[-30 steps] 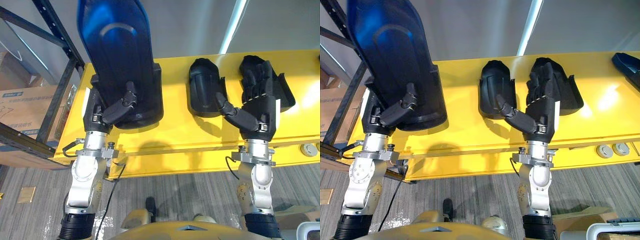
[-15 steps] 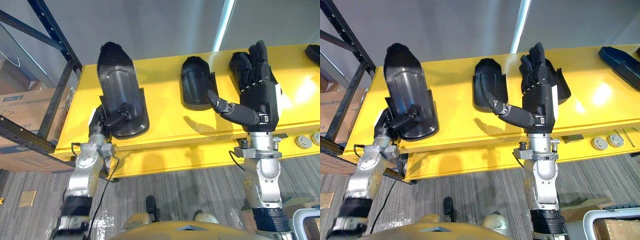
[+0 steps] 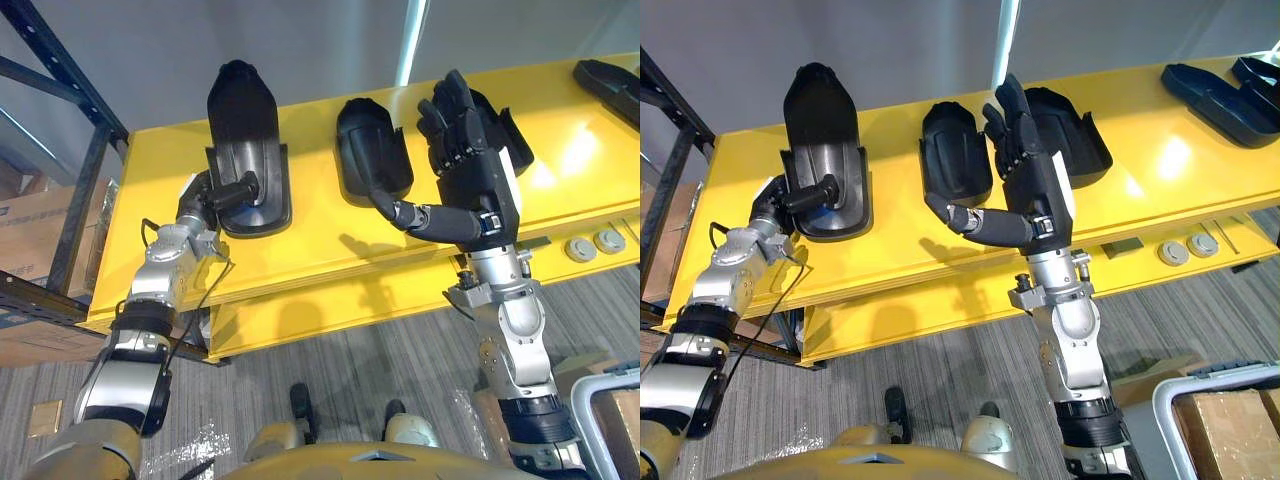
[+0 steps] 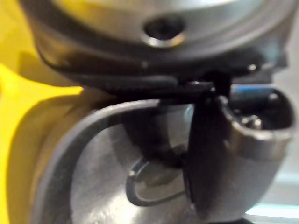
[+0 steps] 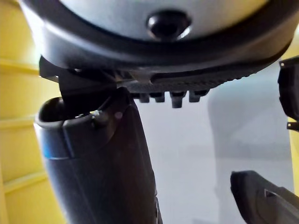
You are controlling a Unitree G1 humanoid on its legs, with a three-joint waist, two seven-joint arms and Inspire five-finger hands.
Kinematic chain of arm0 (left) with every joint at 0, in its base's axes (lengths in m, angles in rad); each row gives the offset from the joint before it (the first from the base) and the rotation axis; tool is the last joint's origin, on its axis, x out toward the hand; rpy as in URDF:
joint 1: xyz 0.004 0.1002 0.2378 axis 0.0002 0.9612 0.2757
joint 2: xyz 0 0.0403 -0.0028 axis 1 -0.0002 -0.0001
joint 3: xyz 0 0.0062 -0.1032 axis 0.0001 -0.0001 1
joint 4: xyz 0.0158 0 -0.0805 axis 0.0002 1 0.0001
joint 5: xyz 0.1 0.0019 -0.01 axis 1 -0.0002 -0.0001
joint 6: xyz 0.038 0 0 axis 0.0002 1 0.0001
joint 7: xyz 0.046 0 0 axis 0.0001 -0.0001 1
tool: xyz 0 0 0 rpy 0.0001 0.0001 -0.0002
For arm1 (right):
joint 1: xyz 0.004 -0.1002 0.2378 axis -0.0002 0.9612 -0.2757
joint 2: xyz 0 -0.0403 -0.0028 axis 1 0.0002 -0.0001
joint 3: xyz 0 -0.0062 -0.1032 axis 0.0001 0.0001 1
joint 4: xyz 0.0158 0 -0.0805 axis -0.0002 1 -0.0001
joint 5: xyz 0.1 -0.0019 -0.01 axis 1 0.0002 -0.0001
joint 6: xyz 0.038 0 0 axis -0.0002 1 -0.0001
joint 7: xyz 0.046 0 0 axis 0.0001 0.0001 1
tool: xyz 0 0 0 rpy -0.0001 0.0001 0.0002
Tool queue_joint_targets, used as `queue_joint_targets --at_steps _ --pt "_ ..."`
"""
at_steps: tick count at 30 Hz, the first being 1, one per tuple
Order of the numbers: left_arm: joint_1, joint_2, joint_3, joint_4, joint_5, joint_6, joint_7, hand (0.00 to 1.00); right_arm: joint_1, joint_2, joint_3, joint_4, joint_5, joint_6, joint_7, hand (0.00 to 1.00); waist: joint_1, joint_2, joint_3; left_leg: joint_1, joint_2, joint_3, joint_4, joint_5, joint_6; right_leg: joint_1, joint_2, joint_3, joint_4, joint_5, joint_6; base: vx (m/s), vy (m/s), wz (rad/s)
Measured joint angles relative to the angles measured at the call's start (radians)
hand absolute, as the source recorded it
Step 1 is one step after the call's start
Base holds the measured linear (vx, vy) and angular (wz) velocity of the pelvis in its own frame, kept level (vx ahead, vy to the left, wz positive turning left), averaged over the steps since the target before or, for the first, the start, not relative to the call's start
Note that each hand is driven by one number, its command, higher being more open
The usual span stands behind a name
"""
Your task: Walk over and take three plastic housings, then place them on the shelf
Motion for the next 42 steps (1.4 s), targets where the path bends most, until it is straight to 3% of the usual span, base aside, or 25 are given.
queue_joint_targets --at_steps 8,17,18,42 --pt "-0.063 0.041 -0.012 0.046 -0.028 0.046 0.018 0.00 0.000 -0.018 0.006 0.000 0.004 0.049 0.012 1.00 -0.019 0.007 0.023 0.000 0.011 0.025 0.000 0.002 -0.003 -0.014 0.006 0.025 -0.004 0.012 -0.005 0.00 0.011 -0.10" --pt "-0.110 0.041 -0.006 0.074 -0.025 0.063 0.074 0.00 -0.001 -0.034 0.004 -0.001 0.005 0.052 0.013 1.00 -0.022 0.015 0.057 -0.002 0.021 0.024 0.000 0.003 -0.013 -0.012 0.017 0.026 -0.015 0.020 -0.004 0.00 0.004 -0.02" --pt "-0.114 0.041 -0.006 0.074 -0.025 0.063 0.078 1.00 -0.001 -0.034 0.005 -0.001 0.005 0.052 0.012 1.00 -0.022 0.019 0.061 -0.003 0.021 0.022 0.000 0.003 -0.013 -0.012 0.016 0.025 -0.015 0.020 -0.003 0.00 0.000 0.00" --pt "-0.178 0.039 0.020 0.109 0.042 0.129 0.220 1.00 -0.038 -0.032 0.013 -0.001 0.003 0.077 -0.040 1.00 -0.027 0.017 0.086 0.000 0.022 0.017 0.000 0.005 -0.011 -0.007 0.017 0.022 -0.015 0.020 -0.003 0.00 0.000 0.00"
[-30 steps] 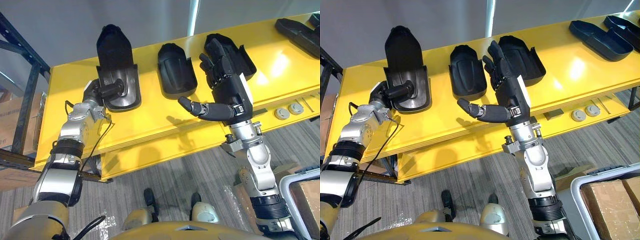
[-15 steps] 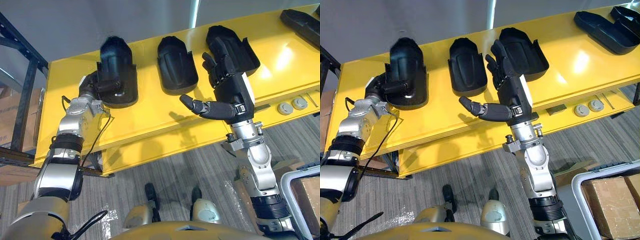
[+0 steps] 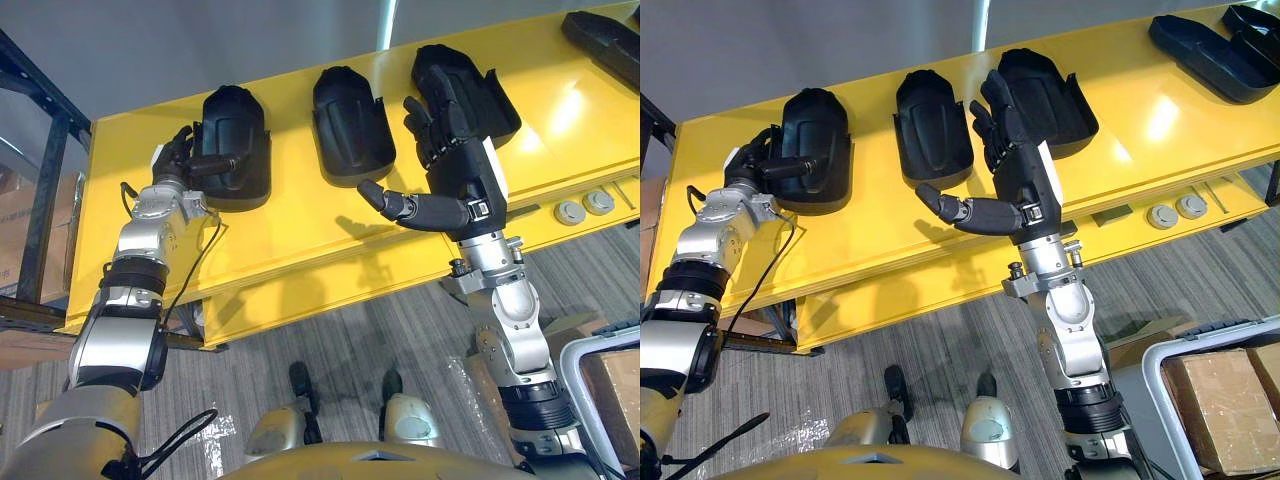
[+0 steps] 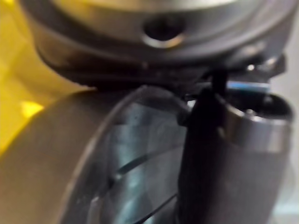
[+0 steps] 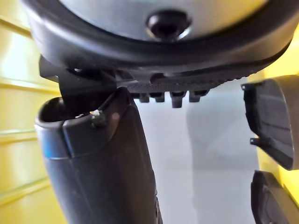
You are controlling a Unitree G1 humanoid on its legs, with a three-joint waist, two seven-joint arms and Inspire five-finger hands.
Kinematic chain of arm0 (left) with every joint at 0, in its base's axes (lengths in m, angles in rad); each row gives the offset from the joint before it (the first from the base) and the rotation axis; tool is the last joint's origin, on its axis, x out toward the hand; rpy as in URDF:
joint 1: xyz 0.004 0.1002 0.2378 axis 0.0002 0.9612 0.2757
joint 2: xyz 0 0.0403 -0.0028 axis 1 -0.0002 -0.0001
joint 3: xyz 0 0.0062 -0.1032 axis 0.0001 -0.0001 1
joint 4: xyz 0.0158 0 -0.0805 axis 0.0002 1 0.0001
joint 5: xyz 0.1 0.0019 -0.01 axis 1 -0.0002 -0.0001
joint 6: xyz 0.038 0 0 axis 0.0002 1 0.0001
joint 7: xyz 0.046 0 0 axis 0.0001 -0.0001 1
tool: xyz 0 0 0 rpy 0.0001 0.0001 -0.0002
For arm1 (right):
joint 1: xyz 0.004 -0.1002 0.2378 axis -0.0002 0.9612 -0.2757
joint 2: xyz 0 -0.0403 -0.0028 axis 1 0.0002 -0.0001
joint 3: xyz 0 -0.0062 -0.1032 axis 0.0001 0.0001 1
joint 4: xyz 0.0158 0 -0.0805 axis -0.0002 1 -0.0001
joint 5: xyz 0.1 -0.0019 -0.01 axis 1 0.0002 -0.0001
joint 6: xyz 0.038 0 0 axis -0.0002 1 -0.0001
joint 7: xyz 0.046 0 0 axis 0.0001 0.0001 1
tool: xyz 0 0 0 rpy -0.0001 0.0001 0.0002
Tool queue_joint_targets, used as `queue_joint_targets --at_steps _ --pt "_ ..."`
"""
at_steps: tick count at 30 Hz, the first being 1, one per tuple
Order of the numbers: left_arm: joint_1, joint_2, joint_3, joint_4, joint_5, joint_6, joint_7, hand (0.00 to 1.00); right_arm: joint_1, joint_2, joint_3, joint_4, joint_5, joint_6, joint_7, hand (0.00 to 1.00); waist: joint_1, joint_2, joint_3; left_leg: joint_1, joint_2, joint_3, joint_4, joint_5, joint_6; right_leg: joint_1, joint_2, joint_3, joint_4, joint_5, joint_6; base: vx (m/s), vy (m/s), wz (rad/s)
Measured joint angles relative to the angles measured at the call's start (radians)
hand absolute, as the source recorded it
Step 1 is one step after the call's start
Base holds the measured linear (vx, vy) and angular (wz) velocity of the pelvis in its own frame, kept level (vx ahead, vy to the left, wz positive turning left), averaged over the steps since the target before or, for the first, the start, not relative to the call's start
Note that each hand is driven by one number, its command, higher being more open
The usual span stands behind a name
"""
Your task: Walk over and take three plastic housings, then place them on the shelf
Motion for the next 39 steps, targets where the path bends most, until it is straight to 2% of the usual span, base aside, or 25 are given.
queue_joint_targets --at_steps 9,14,18,23,26,29,32,35,36,39 --pt "0.053 -0.021 0.001 -0.057 0.049 -0.030 0.051 1.00 0.015 0.010 0.011 0.000 -0.003 -0.001 -0.009 1.00 0.000 -0.002 0.001 0.020 0.000 -0.007 0.000 -0.001 -0.001 0.030 0.000 -0.009 -0.014 0.000 0.000 0.00 0.001 0.01" --pt "0.151 -0.025 0.015 -0.194 0.067 -0.043 0.057 1.00 0.045 0.038 0.011 0.000 -0.005 -0.006 -0.018 1.00 0.006 -0.001 0.000 0.022 -0.002 -0.021 0.000 0.001 -0.002 0.050 0.002 -0.032 -0.028 0.001 0.002 0.03 0.006 0.12" --pt "0.235 -0.025 0.028 -0.326 0.066 -0.022 0.051 1.00 0.062 0.055 0.013 0.000 -0.005 -0.006 -0.038 1.00 0.008 -0.001 -0.001 0.033 -0.004 -0.035 0.000 0.003 -0.002 0.075 0.005 -0.053 -0.040 0.001 0.001 0.02 -0.002 0.12" --pt "0.295 -0.025 0.103 -0.482 0.065 -0.015 0.048 1.00 0.097 0.055 0.011 0.003 -0.008 -0.006 -0.090 1.00 0.014 -0.001 -0.010 0.041 -0.003 -0.052 -0.001 0.007 -0.003 0.095 0.007 -0.073 -0.043 0.001 -0.001 -0.02 0.012 0.10" --pt "0.346 -0.025 0.151 -0.585 0.062 -0.036 0.064 1.00 0.127 0.057 0.006 0.034 -0.035 -0.010 -0.129 1.00 0.025 -0.001 -0.057 0.035 -0.004 -0.052 -0.001 0.006 -0.004 0.100 0.008 -0.078 -0.064 0.011 -0.003 -0.01 0.008 0.03" --pt "0.432 -0.029 0.200 -0.743 0.037 -0.096 0.080 1.00 0.138 0.062 -0.033 0.038 -0.073 -0.023 -0.165 1.00 0.029 -0.001 -0.072 0.038 -0.004 -0.054 -0.001 0.006 -0.004 0.111 0.008 -0.080 -0.076 0.017 -0.003 0.00 0.007 0.02" --pt "0.573 -0.126 0.256 -0.962 0.007 -0.214 0.088 1.00 0.157 0.083 -0.114 0.038 -0.097 -0.049 -0.192 1.00 0.039 0.000 -0.109 0.038 -0.006 -0.065 -0.001 0.006 -0.004 0.123 0.007 -0.093 -0.089 0.019 -0.002 0.01 0.015 0.10" --pt "0.688 -0.228 0.259 -1.080 0.011 -0.316 0.132 1.00 0.170 0.084 -0.160 0.037 -0.125 -0.067 -0.198 1.00 0.042 0.002 -0.140 0.038 -0.006 -0.078 -0.001 0.005 -0.006 0.135 0.008 -0.110 -0.094 0.018 -0.003 0.01 0.002 0.14" --pt "0.873 -0.403 0.245 -1.212 0.027 -0.528 0.143 1.00 0.177 0.126 -0.225 0.023 -0.127 -0.087 -0.234 1.00 0.066 -0.031 -0.183 0.038 -0.002 -0.069 -0.001 -0.002 -0.015 0.167 0.015 -0.135 -0.140 0.030 0.000 0.00 0.000 0.00" --pt "0.873 -0.403 0.245 -1.212 0.027 -0.528 0.143 1.00 0.176 0.126 -0.225 0.023 -0.127 -0.087 -0.234 1.00 0.066 -0.033 -0.182 0.038 -0.001 -0.070 -0.001 -0.002 -0.015 0.167 0.015 -0.135 -0.140 0.030 0.000 0.00 0.000 0.00"
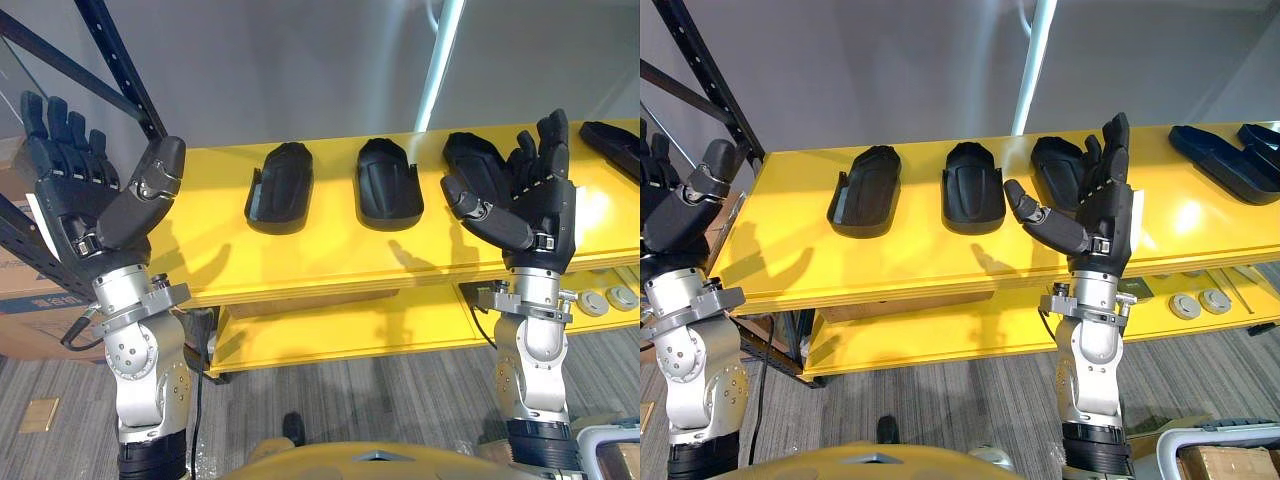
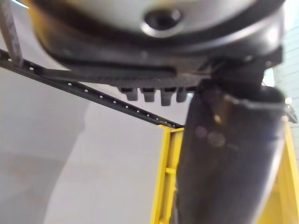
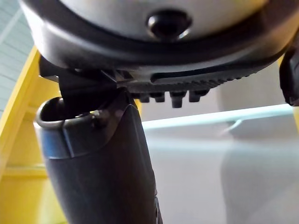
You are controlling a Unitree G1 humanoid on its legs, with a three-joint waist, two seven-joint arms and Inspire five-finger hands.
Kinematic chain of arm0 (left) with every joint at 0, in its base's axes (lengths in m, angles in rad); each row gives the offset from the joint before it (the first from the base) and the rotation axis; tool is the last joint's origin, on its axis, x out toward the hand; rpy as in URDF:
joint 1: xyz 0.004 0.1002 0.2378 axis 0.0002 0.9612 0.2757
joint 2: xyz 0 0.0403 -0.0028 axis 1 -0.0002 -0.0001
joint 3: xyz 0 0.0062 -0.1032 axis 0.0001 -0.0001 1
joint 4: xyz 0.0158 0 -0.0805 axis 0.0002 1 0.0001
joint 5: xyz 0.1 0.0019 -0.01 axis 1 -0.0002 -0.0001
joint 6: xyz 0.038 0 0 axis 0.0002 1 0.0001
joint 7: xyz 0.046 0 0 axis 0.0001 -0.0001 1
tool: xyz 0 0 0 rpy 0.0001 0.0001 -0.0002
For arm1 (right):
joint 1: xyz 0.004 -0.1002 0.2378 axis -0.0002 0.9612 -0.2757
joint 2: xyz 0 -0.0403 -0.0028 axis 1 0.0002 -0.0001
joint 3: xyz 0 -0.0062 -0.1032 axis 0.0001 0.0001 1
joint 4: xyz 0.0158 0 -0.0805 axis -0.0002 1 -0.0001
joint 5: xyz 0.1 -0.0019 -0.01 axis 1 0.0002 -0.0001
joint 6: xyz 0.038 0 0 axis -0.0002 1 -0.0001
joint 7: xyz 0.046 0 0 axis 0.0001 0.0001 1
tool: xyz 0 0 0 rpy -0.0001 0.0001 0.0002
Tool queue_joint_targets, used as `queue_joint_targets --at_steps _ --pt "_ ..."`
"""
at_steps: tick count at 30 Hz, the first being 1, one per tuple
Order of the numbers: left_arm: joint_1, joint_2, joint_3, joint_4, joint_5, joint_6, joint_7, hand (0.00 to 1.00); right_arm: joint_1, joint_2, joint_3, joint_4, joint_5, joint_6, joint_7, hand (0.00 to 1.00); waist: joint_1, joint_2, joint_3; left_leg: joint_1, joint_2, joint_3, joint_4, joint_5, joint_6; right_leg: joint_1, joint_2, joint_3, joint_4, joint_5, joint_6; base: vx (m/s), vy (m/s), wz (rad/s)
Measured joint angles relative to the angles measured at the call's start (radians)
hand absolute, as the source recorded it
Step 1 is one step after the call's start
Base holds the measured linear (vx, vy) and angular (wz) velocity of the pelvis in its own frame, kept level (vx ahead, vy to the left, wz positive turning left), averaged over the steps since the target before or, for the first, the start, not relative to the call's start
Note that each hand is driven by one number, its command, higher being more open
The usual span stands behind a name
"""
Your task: Walk over and take three plastic housings, then place them on the shelf
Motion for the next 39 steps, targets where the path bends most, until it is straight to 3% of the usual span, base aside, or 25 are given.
queue_joint_targets --at_steps 7,13,20,27,32,39 --pt "0.101 -0.010 -0.013 0.001 -0.001 0.000 -0.059 1.00 0.017 0.000 0.001 0.000 0.006 0.000 0.020 1.00 -0.001 -0.011 0.010 0.000 0.000 -0.001 0.000 0.000 0.000 -0.002 -0.001 0.001 0.003 0.000 0.000 0.00 0.000 0.00" --pt "0.137 -0.013 -0.054 0.006 -0.002 0.010 -0.133 1.00 0.038 0.037 0.022 -0.006 0.062 0.025 0.122 1.00 0.003 -0.015 0.043 -0.020 -0.001 -0.003 0.000 -0.002 0.003 -0.018 -0.004 -0.009 0.014 -0.009 -0.002 0.00 0.001 0.02" --pt "0.144 -0.013 -0.143 0.076 0.070 0.076 -0.179 1.00 0.007 0.028 0.086 -0.018 0.040 0.047 0.154 1.00 0.025 -0.029 0.060 -0.032 -0.005 -0.013 0.000 0.003 0.001 -0.018 -0.009 -0.042 0.016 -0.003 0.003 0.03 0.017 0.12" --pt "0.144 0.011 -0.140 0.077 0.080 0.091 -0.192 1.00 -0.210 -0.128 0.076 0.112 0.045 0.088 0.174 1.00 0.029 -0.029 0.063 -0.034 -0.024 -0.037 0.000 -0.001 0.011 0.001 -0.025 -0.074 0.018 -0.005 0.004 0.01 0.030 0.13" --pt "0.107 0.048 -0.152 0.122 0.079 0.098 -0.207 1.00 -0.367 -0.207 0.071 0.269 0.164 0.196 0.211 1.00 0.055 -0.022 0.069 -0.035 -0.022 -0.007 0.000 -0.003 0.020 0.001 -0.029 -0.089 0.026 -0.004 0.004 -0.02 0.040 0.10" --pt "0.059 0.082 -0.180 0.129 0.072 0.117 -0.262 1.00 -0.508 -0.298 0.109 0.439 0.171 0.371 0.297 1.00 0.059 -0.014 0.101 -0.040 -0.028 -0.020 0.000 0.013 0.016 0.007 -0.032 -0.110 0.032 -0.006 0.007 -0.01 0.032 0.11"
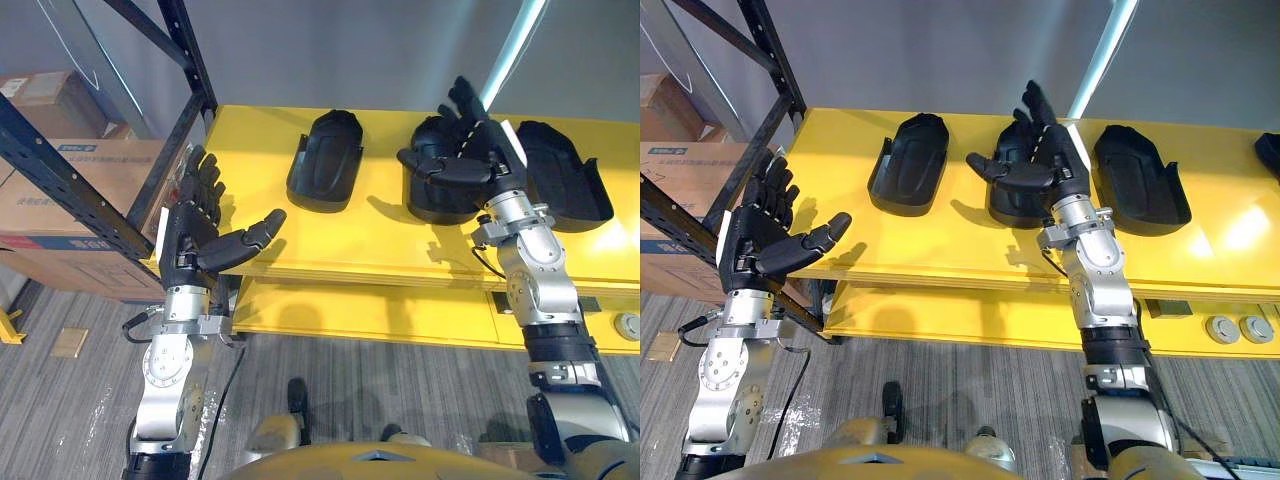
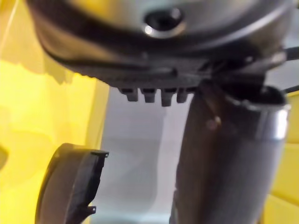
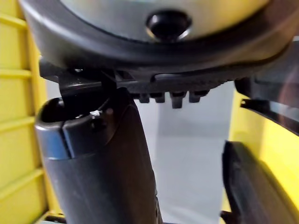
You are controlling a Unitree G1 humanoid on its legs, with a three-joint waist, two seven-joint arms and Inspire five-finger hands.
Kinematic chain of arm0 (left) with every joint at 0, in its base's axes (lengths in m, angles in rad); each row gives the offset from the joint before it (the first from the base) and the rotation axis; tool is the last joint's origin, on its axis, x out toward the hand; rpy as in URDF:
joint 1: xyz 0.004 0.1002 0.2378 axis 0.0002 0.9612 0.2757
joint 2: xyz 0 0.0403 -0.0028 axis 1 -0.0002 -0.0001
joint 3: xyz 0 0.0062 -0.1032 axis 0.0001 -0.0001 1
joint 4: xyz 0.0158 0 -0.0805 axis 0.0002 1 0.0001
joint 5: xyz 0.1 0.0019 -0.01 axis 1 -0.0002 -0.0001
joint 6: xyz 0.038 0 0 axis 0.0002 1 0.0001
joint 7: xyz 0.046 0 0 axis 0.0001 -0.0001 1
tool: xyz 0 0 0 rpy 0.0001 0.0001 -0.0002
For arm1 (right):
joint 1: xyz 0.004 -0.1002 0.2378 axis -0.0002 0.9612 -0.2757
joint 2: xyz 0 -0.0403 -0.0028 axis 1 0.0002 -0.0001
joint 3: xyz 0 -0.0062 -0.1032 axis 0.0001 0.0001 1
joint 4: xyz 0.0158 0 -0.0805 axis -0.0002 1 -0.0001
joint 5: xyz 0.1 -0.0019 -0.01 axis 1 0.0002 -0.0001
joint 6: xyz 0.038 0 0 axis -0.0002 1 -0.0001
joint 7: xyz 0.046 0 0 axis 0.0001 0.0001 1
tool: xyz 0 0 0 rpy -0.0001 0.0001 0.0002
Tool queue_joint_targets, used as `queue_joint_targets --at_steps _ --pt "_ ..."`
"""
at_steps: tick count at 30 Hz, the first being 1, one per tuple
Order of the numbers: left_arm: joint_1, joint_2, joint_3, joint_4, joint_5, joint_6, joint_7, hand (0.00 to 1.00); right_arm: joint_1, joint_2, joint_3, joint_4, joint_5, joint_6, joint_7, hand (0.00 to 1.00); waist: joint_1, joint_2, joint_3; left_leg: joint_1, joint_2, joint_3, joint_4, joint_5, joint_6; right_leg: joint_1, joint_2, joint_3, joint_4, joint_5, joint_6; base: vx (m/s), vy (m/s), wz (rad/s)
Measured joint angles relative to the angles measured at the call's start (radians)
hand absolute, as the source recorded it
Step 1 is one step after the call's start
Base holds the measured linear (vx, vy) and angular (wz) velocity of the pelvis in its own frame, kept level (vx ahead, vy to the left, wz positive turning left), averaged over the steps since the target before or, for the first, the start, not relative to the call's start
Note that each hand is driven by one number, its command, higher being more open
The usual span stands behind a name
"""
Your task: Walk over and take three plastic housings, then place them on the shelf
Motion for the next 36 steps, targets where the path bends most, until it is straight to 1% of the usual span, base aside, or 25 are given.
queue_joint_targets --at_steps 3,5,8,10,11,16,18,20,21,22,25,29,31,36 --pt "-0.050 0.004 -0.026 0.000 -0.020 0.003 -0.039 1.00 -0.063 -0.029 0.030 0.112 0.007 0.040 0.028 1.00 0.000 0.005 0.003 0.002 -0.008 -0.016 0.000 0.008 0.008 0.011 -0.005 -0.015 0.002 -0.002 0.003 0.00 0.031 0.15" --pt "-0.080 0.011 -0.044 0.000 -0.042 0.021 -0.066 1.00 -0.110 -0.041 0.045 0.170 0.010 0.064 0.047 1.00 0.000 0.007 0.004 0.003 -0.010 -0.018 0.000 0.012 0.008 0.012 -0.008 -0.021 0.004 -0.003 0.004 -0.01 0.032 0.09" --pt "-0.136 0.053 -0.100 0.034 -0.049 0.048 -0.102 1.00 -0.206 -0.074 0.097 0.254 0.035 0.109 0.095 1.00 0.006 0.009 0.005 0.003 -0.007 -0.021 0.000 0.015 0.009 0.016 -0.004 -0.020 0.002 -0.002 0.005 -0.01 0.002 0.00" --pt "-0.175 0.072 -0.141 0.078 -0.050 0.075 -0.121 1.00 -0.262 -0.082 0.123 0.302 0.035 0.117 0.116 1.00 0.010 0.009 0.005 0.003 -0.003 -0.022 0.000 0.016 0.008 0.016 0.001 -0.020 0.000 -0.001 0.005 -0.04 -0.002 0.00" --pt "-0.195 0.078 -0.166 0.110 -0.049 0.100 -0.130 1.00 -0.305 -0.084 0.141 0.336 0.035 0.122 0.129 1.00 0.016 0.009 0.005 0.004 0.000 -0.022 0.000 0.018 0.007 0.017 0.004 -0.019 -0.001 -0.001 0.005 0.00 0.000 0.00" --pt "-0.225 0.084 -0.212 0.184 -0.048 0.146 -0.128 1.00 -0.394 -0.089 0.181 0.413 0.035 0.125 0.140 1.00 0.025 0.009 0.005 0.003 0.008 -0.024 0.000 0.021 0.006 0.018 0.008 -0.019 -0.003 -0.002 0.003 0.00 -0.003 0.01" --pt "-0.238 0.084 -0.215 0.200 -0.046 0.149 -0.118 1.00 -0.427 -0.090 0.193 0.448 0.034 0.142 0.141 1.00 0.025 0.009 0.005 0.003 0.008 -0.029 0.000 0.028 0.013 0.022 0.011 -0.022 -0.006 -0.002 0.003 0.01 -0.016 0.06" --pt "-0.248 0.085 -0.217 0.203 -0.046 0.149 -0.116 1.00 -0.444 -0.090 0.195 0.471 0.034 0.159 0.141 1.00 0.027 0.009 0.005 0.003 0.008 -0.032 0.000 0.031 0.014 0.026 0.017 -0.025 -0.009 -0.002 0.003 0.01 -0.021 0.05" --pt "-0.256 0.085 -0.219 0.207 -0.046 0.149 -0.115 1.00 -0.450 -0.090 0.195 0.484 0.033 0.163 0.140 1.00 0.029 0.009 0.005 0.003 0.008 -0.034 0.000 0.032 0.013 0.026 0.018 -0.027 -0.010 -0.002 0.002 -0.01 -0.025 0.05" --pt "-0.277 0.086 -0.226 0.216 -0.046 0.149 -0.115 1.00 -0.455 -0.096 0.195 0.493 0.030 0.178 0.130 1.00 0.040 0.009 0.005 0.002 0.010 -0.039 0.000 0.033 0.013 0.027 0.021 -0.028 -0.012 -0.002 0.002 -0.01 -0.015 0.03" --pt "-0.280 0.087 -0.226 0.216 -0.047 0.147 -0.107 1.00 -0.488 -0.099 0.199 0.537 0.030 0.201 0.124 1.00 0.046 0.011 0.007 -0.001 0.012 -0.044 0.000 0.033 0.012 0.027 0.024 -0.031 -0.015 -0.002 0.002 -0.01 -0.006 0.03" --pt "-0.279 0.093 -0.226 0.216 -0.052 0.145 -0.099 1.00 -0.510 -0.110 0.199 0.560 0.030 0.216 0.131 1.00 0.048 0.012 0.007 -0.009 0.009 -0.057 0.000 0.034 0.011 0.027 0.024 -0.045 -0.017 -0.002 0.002 -0.01 -0.004 0.09" --pt "-0.278 0.104 -0.226 0.216 -0.082 0.145 -0.097 1.00 -0.529 -0.112 0.199 0.583 0.030 0.219 0.148 1.00 0.050 0.011 0.010 -0.011 0.008 -0.062 0.000 0.036 0.011 0.028 0.025 -0.051 -0.016 -0.003 0.002 -0.01 -0.006 0.10" --pt "-0.255 0.105 -0.222 0.206 -0.085 0.144 -0.089 1.00 -0.560 -0.133 0.212 0.609 0.029 0.220 0.198 1.00 0.064 0.013 0.031 -0.010 0.006 -0.081 0.000 0.039 0.011 0.038 0.025 -0.069 -0.016 -0.006 -0.002 -0.02 -0.008 0.11"
